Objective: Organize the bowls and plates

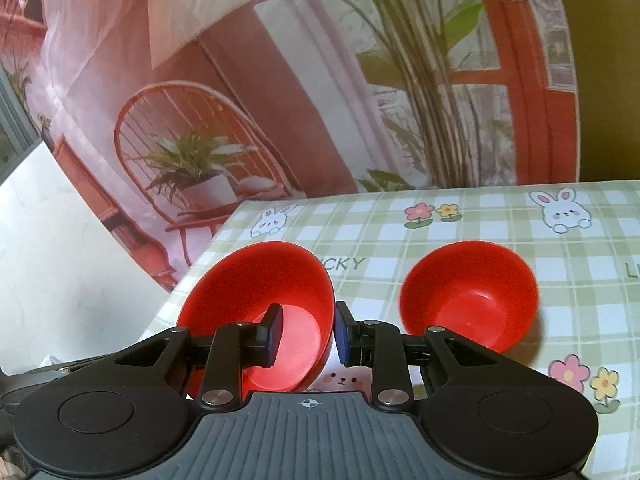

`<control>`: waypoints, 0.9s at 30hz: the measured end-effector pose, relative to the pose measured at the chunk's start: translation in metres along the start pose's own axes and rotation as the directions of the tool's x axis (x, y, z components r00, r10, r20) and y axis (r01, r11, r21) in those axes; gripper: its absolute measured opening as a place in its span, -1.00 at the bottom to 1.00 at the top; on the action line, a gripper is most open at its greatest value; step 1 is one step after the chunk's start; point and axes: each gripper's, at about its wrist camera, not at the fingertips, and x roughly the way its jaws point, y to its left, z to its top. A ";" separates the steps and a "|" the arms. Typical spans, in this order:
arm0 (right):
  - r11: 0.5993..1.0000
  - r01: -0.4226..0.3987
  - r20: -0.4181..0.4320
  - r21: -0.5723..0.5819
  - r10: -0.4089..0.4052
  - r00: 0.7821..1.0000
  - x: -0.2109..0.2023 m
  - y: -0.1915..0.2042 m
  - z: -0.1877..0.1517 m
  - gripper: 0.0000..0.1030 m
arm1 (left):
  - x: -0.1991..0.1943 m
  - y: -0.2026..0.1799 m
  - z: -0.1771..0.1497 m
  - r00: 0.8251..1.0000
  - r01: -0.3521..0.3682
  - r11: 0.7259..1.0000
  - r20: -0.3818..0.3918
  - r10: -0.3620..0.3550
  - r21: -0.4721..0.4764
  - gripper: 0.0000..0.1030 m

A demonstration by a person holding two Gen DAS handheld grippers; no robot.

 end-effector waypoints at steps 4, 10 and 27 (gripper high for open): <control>0.999 -0.004 0.029 0.034 0.003 1.000 -0.013 -0.016 -0.003 -0.50 | 0.002 -0.013 -0.004 1.000 0.022 1.000 -0.006 -0.022 0.011 -0.65; 0.997 0.000 0.062 0.081 -0.005 0.998 -0.028 -0.042 -0.005 -0.50 | 0.012 -0.034 -0.008 0.998 0.045 0.998 -0.043 -0.043 0.050 -0.65; 0.983 0.075 0.097 0.170 -0.093 0.991 -0.039 -0.111 -0.007 -0.62 | 0.057 -0.081 -0.003 0.989 0.100 0.985 -0.123 -0.083 0.140 -0.65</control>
